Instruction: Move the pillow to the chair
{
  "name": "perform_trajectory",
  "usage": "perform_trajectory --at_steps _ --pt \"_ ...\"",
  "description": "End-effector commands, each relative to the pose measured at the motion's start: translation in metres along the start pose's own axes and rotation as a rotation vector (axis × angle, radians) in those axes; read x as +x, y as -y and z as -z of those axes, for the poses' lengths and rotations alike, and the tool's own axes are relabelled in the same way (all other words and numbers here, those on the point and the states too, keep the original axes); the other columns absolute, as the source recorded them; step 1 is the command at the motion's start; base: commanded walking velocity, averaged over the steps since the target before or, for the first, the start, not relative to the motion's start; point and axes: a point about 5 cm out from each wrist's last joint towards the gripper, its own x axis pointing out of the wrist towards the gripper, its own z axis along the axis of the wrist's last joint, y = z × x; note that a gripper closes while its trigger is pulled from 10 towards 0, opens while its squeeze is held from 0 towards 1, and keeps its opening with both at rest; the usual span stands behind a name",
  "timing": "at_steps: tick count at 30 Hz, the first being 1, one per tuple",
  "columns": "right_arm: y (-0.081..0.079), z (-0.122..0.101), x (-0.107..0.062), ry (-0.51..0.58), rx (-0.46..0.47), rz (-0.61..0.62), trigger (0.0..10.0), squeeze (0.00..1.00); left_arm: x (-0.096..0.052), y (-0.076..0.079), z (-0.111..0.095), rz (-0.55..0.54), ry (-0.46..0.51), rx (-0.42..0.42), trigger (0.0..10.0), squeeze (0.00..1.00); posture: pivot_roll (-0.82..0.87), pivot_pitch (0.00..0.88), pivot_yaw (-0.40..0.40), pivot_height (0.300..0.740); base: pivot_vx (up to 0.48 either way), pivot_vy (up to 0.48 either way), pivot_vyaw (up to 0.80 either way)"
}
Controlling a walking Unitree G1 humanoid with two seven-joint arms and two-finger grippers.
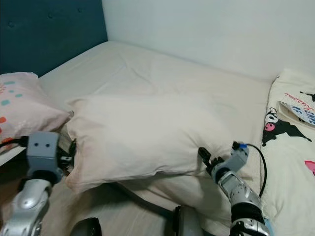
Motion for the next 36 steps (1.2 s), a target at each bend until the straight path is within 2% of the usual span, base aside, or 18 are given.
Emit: perform_trajectory --at_steps 1,3,6,11,15,17,20,21,24,28,29,32,36 --pt "0.006 0.011 -0.002 -0.048 0.034 0.031 10.0 0.00 -0.003 -0.002 0.000 0.011 -0.010 0.025 10.0 0.00 -0.03 0.000 -0.111 0.480 0.000 0.000 0.00" --pt "0.004 0.017 -0.004 -0.103 0.014 0.015 10.0 0.00 -0.003 -0.005 0.000 0.012 -0.010 0.036 10.0 0.00 -0.03 0.000 -0.109 0.465 0.000 0.000 0.00" --pt "0.004 0.015 -0.004 -0.118 -0.025 0.002 10.0 0.00 -0.002 -0.006 -0.002 0.013 -0.003 0.045 10.0 0.00 -0.03 0.000 -0.111 0.455 0.000 0.000 0.00" --pt "-0.002 0.007 -0.005 -0.138 0.046 -0.058 10.0 0.00 0.004 -0.009 -0.005 0.005 0.010 0.052 10.0 0.00 -0.05 0.000 -0.106 0.435 0.000 0.000 0.00" --pt "-0.001 0.010 -0.006 -0.167 0.064 -0.070 10.0 0.00 0.006 -0.009 -0.006 0.008 0.018 0.054 10.0 0.00 -0.05 0.000 -0.105 0.420 0.000 0.000 0.00" --pt "0.006 0.018 -0.005 -0.177 0.088 -0.046 10.0 0.00 0.008 -0.008 -0.009 0.012 0.028 0.059 10.0 0.00 -0.04 0.000 -0.102 0.410 0.000 0.000 0.00" --pt "0.007 0.020 -0.003 -0.155 0.111 -0.055 10.0 0.00 0.009 -0.007 -0.011 0.014 0.036 0.063 10.0 0.00 -0.04 0.000 -0.101 0.400 0.000 0.000 0.00" --pt "0.001 0.017 0.000 -0.115 0.137 -0.113 10.0 0.00 0.008 -0.009 -0.012 0.012 0.040 0.067 10.0 0.00 -0.02 0.000 -0.098 0.391 0.000 0.000 0.00" --pt "-0.005 0.012 0.004 -0.069 0.154 -0.155 10.0 0.00 0.007 -0.011 -0.014 0.009 0.045 0.078 10.0 0.00 -0.02 0.000 -0.098 0.383 0.000 0.000 0.00" --pt "-0.008 0.006 0.007 -0.013 0.174 -0.161 10.0 0.00 0.005 -0.013 -0.015 0.007 0.050 0.084 10.0 0.00 -0.01 0.000 -0.097 0.383 0.000 0.000 0.00" --pt "-0.016 0.004 0.011 0.026 0.183 -0.192 10.0 0.00 0.002 -0.016 -0.018 0.003 0.053 0.104 10.0 0.00 0.00 0.000 -0.100 0.383 0.000 0.000 0.00" --pt "-0.020 0.004 0.013 0.037 0.179 -0.203 10.0 0.00 0.001 -0.017 -0.018 0.002 0.053 0.116 10.0 0.00 0.00 0.000 -0.100 0.383 0.000 0.000 0.00" --pt "-0.040 0.009 0.021 0.034 0.206 -0.259 10.0 0.00 -0.012 -0.023 -0.017 0.014 0.031 0.158 10.0 0.00 0.04 0.055 -0.087 0.383 0.000 0.000 0.00"
